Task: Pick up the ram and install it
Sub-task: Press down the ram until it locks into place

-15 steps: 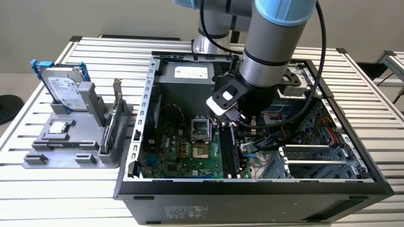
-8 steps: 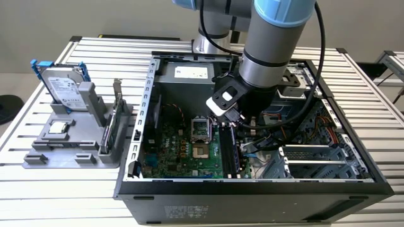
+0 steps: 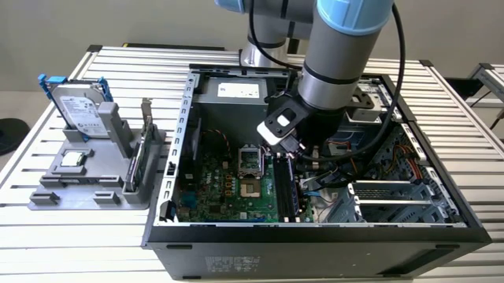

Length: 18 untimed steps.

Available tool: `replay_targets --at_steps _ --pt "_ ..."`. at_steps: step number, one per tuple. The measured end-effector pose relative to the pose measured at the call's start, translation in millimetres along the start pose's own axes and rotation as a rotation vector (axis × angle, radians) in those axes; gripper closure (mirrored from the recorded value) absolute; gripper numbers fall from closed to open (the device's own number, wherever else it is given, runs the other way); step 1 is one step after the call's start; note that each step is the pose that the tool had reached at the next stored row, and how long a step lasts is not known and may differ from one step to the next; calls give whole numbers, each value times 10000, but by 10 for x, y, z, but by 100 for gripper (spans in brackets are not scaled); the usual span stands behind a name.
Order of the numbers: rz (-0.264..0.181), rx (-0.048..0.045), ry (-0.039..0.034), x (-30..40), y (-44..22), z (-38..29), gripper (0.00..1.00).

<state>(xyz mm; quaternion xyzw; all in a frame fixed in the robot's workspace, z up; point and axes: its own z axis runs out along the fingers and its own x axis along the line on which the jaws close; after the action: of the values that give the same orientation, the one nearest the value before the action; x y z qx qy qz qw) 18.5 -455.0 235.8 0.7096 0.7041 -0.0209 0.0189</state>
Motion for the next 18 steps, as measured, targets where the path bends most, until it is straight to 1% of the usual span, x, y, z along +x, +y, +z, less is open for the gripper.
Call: replay_targets --at_steps 9,18 --pt "0 1 -2 2 0 43 100" --pt "0 1 -2 6 0 104 100"
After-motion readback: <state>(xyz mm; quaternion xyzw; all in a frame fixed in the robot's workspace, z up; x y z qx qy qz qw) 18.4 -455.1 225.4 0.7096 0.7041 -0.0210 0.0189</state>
